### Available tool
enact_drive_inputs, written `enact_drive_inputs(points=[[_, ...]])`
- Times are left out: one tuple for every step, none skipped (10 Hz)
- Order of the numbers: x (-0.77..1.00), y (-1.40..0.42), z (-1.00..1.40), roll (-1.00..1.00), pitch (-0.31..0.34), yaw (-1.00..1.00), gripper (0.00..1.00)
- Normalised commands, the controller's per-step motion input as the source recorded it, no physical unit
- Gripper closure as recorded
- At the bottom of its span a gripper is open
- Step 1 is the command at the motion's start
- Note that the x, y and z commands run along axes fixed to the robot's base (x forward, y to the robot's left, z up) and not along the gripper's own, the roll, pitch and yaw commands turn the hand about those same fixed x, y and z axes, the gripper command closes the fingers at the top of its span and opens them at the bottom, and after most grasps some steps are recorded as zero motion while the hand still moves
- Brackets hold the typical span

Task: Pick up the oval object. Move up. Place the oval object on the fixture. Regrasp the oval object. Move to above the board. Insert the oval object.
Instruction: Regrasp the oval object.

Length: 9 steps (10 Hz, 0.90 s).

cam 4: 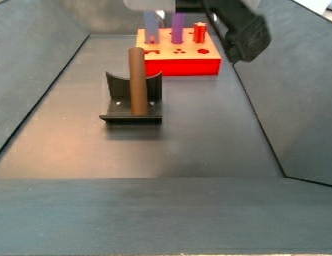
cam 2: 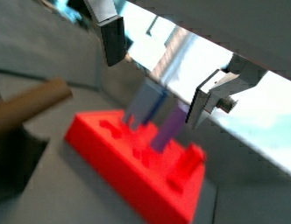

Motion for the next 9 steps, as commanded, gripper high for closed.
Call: enact_drive_inputs(points=[[-0.06,-0.37,-1.00,1.00,-0.062,-0.93,0.00],[-0.03,-0.22,-0.77,1.00,-0.084,-0.94,0.00],[-0.01,-0.12,-0.57,1.00,-0.106,-0.95,0.00],[0.00,-0.07,-0.32,1.00,-0.134,-0.96,0.00],[0.00,-0.03,-0.08,1.00,-0.160,-0.96,0.00],[-0.02,-0.02,-0.03,1.00,-0.171,-0.96,0.00],[-0.04,-0.03,-0.02,1.00,-0.196,-0.96,0.00],[-0.04,-0.03,-0.01,1.00,-0.212,-0.96,0.00],[-0.05,-0.02,0.01,1.00,-0.228,-0.95,0.00]])
